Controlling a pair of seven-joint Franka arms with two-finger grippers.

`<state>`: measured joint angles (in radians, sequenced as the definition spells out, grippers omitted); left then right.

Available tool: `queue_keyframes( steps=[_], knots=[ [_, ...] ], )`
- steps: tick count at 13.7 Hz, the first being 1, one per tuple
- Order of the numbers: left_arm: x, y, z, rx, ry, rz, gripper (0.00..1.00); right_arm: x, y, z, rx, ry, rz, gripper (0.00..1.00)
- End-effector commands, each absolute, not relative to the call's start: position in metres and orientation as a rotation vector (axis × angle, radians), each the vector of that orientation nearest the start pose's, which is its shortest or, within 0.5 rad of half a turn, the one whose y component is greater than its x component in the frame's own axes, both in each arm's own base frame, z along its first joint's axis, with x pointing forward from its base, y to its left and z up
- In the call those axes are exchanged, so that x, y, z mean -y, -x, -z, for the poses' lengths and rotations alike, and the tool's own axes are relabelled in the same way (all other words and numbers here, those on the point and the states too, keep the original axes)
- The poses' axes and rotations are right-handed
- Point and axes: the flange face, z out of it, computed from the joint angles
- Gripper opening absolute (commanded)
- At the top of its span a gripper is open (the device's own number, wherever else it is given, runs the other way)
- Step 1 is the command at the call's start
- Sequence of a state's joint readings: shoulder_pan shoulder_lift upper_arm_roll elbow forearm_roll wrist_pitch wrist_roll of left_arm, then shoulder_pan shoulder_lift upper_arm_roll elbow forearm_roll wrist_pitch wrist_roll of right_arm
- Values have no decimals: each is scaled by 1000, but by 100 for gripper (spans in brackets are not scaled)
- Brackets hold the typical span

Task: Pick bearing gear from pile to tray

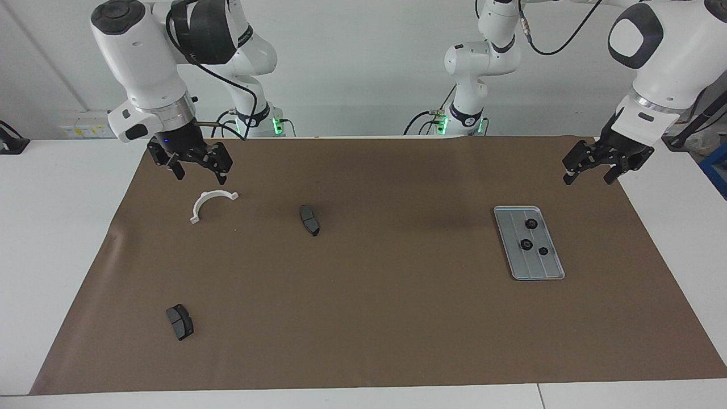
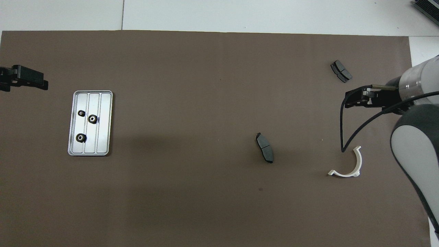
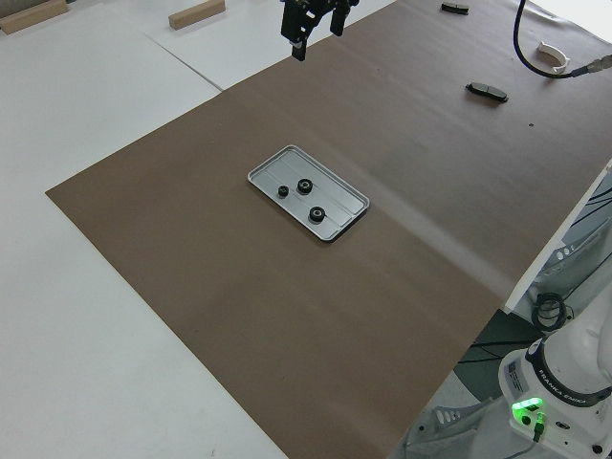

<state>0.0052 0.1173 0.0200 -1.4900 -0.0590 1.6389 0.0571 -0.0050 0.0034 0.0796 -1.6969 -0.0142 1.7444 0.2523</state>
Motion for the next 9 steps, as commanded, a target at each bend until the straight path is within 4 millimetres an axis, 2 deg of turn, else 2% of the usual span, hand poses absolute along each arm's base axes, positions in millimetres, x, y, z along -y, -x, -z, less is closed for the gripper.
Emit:
queue_keyframes(
  steps=[1, 9],
  knots=[
    [-12, -577, -590, -19, 3185, 0, 100, -40, -561, -581, -240, 3113, 63, 100],
    [-6, -579, -591, -46, 3184, 15, 100, -40, -561, -580, -240, 3113, 61, 100]
  ],
)
